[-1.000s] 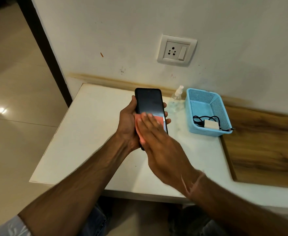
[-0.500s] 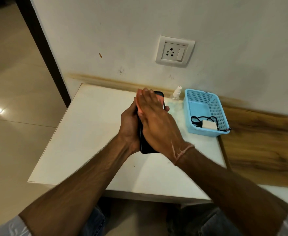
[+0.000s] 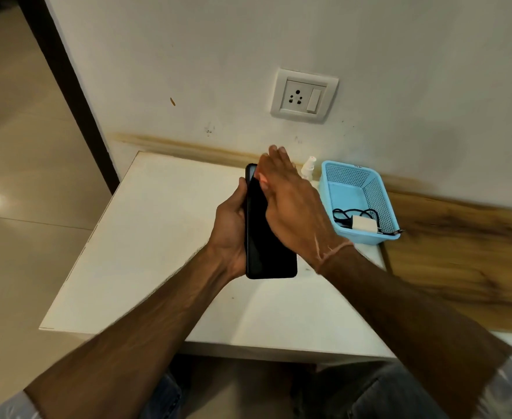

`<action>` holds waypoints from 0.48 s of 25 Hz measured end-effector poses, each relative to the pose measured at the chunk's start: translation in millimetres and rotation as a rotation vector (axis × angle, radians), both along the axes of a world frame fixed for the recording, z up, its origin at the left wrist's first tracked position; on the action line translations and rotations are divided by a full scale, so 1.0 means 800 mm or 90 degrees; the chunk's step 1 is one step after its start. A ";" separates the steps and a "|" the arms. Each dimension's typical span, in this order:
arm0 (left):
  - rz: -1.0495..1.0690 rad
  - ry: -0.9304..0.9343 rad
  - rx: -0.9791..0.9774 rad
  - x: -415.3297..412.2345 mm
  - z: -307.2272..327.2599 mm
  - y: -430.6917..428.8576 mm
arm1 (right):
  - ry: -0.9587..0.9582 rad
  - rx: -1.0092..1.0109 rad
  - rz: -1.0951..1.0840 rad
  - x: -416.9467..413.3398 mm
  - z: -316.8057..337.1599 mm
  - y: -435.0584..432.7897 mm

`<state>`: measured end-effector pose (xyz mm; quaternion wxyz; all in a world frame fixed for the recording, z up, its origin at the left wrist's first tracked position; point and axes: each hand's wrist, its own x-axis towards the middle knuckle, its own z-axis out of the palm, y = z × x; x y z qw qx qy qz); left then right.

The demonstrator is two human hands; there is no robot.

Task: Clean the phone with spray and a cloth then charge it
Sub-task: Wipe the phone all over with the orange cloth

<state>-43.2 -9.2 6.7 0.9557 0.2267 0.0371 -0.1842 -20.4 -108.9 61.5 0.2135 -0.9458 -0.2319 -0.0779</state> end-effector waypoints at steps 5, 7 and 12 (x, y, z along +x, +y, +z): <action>-0.013 -0.015 0.007 0.004 -0.002 0.012 | -0.023 0.020 0.098 -0.054 -0.046 0.018; -0.003 0.005 0.002 0.005 -0.006 0.020 | -0.052 -0.029 0.164 -0.097 -0.069 -0.011; -0.001 0.030 0.013 0.004 -0.003 0.011 | -0.035 -0.087 0.159 -0.097 -0.062 -0.053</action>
